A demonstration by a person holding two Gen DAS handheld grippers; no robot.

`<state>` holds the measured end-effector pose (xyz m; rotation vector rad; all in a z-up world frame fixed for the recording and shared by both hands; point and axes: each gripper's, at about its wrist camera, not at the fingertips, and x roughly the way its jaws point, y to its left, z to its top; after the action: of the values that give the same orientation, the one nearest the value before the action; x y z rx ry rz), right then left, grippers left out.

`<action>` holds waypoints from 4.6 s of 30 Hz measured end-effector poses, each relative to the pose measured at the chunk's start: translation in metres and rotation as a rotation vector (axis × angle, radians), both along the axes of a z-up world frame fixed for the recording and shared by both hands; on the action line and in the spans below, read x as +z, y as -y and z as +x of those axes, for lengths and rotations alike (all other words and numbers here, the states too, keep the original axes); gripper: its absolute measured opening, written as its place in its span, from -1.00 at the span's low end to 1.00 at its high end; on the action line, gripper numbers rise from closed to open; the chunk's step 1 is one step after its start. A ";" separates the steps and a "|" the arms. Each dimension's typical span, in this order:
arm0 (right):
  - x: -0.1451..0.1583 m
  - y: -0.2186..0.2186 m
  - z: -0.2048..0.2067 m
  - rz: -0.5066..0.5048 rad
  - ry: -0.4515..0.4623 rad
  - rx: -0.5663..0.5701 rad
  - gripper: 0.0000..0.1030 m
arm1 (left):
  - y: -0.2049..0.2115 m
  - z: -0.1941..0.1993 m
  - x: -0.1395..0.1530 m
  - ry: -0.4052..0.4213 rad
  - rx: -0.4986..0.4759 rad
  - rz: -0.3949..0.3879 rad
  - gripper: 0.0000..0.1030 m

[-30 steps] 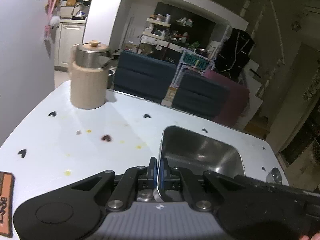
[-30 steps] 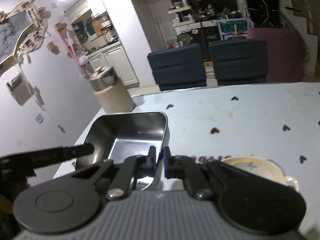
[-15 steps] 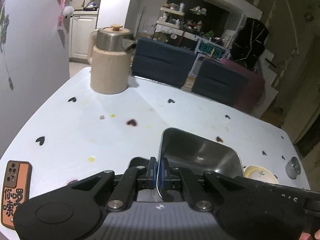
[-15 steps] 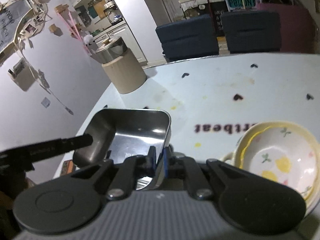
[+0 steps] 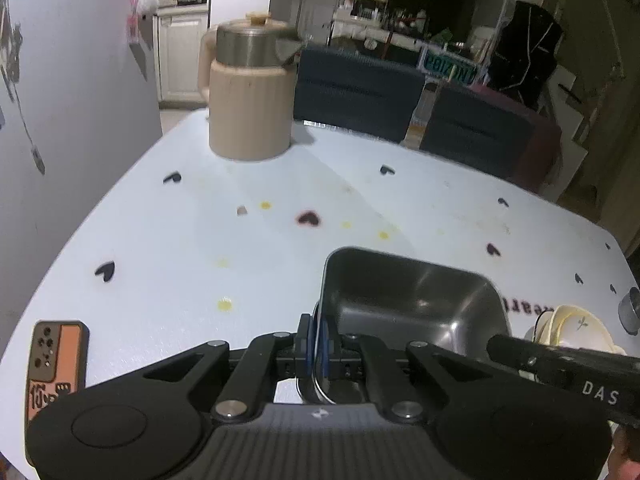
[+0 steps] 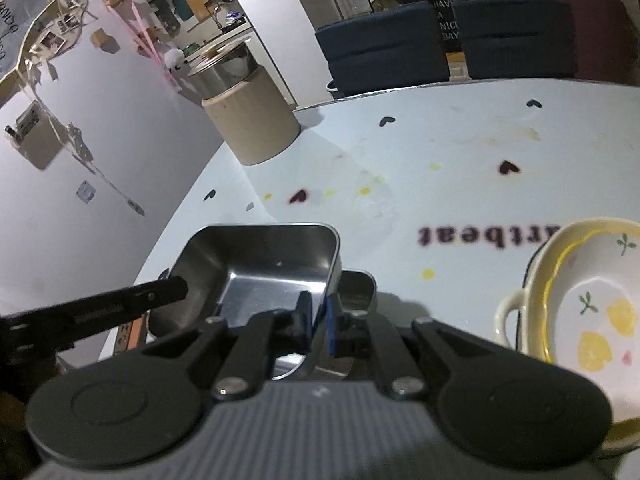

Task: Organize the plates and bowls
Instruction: 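Lift the steel tray with both grippers and carry it toward the stacked bowls, then lower the steel tray onto the table beside the stacked bowls, then open both grippers and pull them back from the steel tray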

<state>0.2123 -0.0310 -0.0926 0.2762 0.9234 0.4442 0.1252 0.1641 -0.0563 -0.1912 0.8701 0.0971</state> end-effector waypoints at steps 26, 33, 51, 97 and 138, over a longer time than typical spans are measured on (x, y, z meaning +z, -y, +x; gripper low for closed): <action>-0.005 -0.012 0.002 -0.076 0.024 -0.008 -0.81 | 0.031 0.034 -0.034 -0.074 -0.097 0.198 -0.84; -0.006 -0.018 0.003 -0.109 0.012 0.001 -0.84 | 0.035 0.035 -0.044 -0.106 -0.140 0.232 -0.82; -0.024 -0.026 0.006 -0.164 -0.057 0.045 -0.90 | 0.037 0.039 -0.054 -0.149 -0.160 0.309 -0.83; -0.027 -0.019 0.008 -0.059 -0.079 0.029 -0.57 | 0.018 0.029 -0.041 -0.145 -0.140 0.192 -0.22; 0.127 0.156 -0.074 -0.338 0.221 -0.348 0.99 | 0.105 0.005 0.084 0.166 -0.249 -0.109 1.00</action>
<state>0.1378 -0.1867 0.0347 0.0724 0.7006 -0.0063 0.1300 0.0588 0.0280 -0.1886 0.7277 -0.1967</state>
